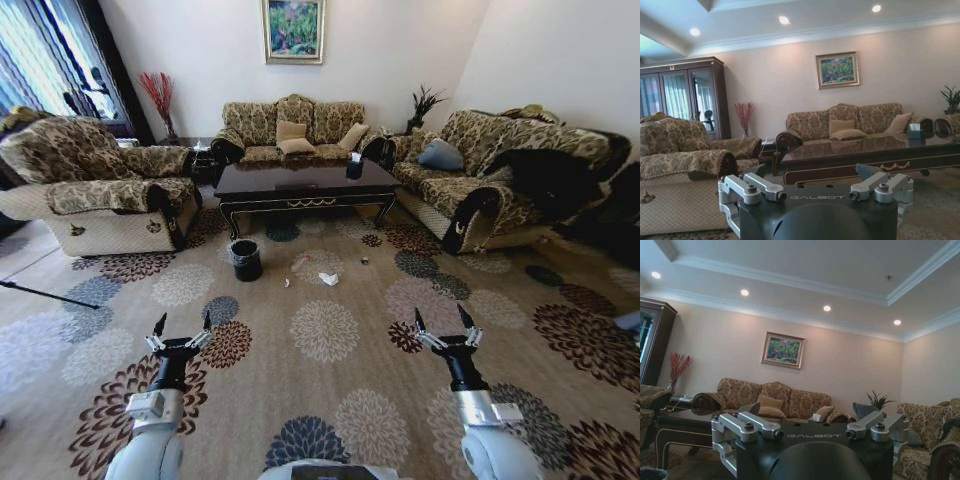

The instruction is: Move to the front of the table and pick up the trash from the floor, then place it into the trash bin.

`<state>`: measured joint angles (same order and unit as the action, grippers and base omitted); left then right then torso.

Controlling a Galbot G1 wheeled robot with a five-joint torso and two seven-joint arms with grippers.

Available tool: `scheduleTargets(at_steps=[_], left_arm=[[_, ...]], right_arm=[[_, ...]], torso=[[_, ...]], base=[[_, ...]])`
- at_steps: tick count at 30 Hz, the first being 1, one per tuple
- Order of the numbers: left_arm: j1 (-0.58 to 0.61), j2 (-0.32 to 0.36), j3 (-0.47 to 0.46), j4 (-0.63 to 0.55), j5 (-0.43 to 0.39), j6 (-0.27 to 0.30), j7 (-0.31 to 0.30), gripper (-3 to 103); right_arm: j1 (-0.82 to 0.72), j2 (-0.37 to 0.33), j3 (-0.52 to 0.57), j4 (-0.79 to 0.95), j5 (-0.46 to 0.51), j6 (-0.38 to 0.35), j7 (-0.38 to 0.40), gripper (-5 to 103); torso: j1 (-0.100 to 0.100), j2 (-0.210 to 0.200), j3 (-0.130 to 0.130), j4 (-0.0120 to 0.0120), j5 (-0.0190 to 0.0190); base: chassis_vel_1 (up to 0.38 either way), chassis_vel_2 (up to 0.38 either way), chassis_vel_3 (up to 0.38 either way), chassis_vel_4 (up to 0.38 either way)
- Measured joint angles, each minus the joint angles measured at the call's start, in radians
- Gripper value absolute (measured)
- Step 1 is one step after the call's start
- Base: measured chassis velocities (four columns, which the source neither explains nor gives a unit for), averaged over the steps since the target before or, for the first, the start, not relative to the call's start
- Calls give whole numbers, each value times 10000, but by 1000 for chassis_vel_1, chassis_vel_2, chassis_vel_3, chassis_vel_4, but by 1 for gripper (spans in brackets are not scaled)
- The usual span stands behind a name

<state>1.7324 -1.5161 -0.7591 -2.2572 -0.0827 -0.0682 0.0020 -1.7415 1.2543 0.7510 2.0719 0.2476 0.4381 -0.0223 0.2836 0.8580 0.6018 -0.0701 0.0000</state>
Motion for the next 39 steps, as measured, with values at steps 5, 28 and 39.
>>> scheduleTargets(at_steps=[5,28,39], left_arm=[[51,6,4,-35,19,-41,9,100],[138,-6,29,219,47,-290,59,100],[76,-28,51,243,48,-296,76,100]], right_arm=[[-69,-7,20,53,-81,-33,1,100],[-183,44,2,68,-175,10,3,100],[-112,56,-33,-47,-171,25,9,100]], torso=[[-85,-186,-102,-1,0],[-530,-1243,-713,0,-1],[-727,-1712,-984,0,0]], base=[[0,0,0,0],[0,0,0,0],[0,0,0,0]])
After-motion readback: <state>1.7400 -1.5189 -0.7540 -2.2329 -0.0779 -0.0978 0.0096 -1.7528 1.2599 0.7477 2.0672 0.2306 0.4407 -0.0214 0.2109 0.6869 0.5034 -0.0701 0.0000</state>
